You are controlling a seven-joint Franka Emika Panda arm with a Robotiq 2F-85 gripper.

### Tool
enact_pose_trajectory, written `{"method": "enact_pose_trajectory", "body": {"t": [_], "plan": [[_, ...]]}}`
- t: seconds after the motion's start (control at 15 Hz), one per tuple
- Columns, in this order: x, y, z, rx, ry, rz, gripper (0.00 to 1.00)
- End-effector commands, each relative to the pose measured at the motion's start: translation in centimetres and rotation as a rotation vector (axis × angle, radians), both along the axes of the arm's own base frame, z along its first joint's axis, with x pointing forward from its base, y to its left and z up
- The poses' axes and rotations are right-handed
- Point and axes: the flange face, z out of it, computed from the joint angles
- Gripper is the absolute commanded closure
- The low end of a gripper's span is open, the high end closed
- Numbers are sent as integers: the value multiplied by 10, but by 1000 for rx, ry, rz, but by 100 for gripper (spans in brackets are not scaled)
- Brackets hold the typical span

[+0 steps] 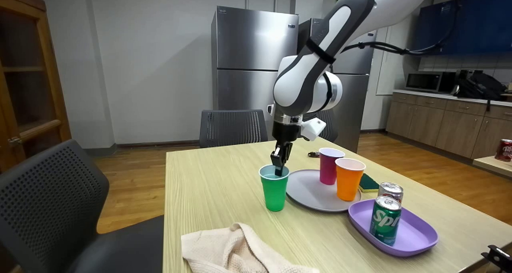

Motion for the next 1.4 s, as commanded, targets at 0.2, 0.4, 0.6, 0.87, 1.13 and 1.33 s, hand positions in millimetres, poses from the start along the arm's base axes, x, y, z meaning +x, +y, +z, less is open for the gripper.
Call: {"method": "enact_pose_trajectory", "body": {"t": [0.2, 0.4, 0.6, 0.87, 1.13, 1.33], "plan": [[7, 4, 41, 126, -37, -70, 99], [12, -8, 61, 162, -63, -119, 99], [15, -24, 76, 148, -90, -122, 99], [19, -41, 83, 138, -114, -48, 99], [22, -65, 80, 125, -132, 69, 99], [24, -85, 75, 117, -130, 144, 99]]}}
